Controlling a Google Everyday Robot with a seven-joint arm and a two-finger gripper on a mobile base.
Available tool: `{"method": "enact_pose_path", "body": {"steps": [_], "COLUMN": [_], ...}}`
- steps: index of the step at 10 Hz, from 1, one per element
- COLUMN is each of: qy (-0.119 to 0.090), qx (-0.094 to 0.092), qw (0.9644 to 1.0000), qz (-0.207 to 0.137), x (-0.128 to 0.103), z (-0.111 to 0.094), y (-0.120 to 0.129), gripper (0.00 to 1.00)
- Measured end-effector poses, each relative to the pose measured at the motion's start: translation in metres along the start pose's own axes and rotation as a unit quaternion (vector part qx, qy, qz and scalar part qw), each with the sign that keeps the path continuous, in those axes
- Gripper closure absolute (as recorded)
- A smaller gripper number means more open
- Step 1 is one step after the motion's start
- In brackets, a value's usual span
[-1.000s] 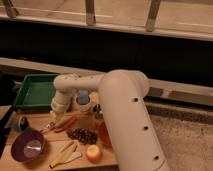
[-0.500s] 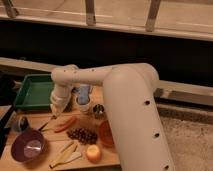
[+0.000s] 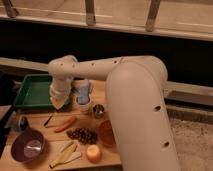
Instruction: Place fork in tray
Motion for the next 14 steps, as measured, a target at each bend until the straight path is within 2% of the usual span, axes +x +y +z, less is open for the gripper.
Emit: {"method": "enact_pose_path", "body": {"steps": [3,5,6,8,10,11,14], "qy": [-0.007,-0.023,-0.034,-0.074,-0.152,-0.176,-0.203], "qx": [0.05,0.073,0.082,0.096,0.099,0.096,0.056], "qw": [0.9987,0.9971,0.996,0.9926,0.9831,0.9793,0.9774], "qz": [-0.009,-0.005,0.001,0.014,0.025,0.027,0.018], "x": [-0.022,-0.04,-0.049,-0.075,-0.099,-0.11,-0.14], "z": [-0.044,-0.07,-0.082,-0.102,-0.111,-0.107,-0.067], "y": [-0.016,-0.04,-0.053,-0.072,-0.078,-0.079,-0.068], "gripper": [0.82,0.82,0.82,0.82,0.82,0.82,0.82]}}
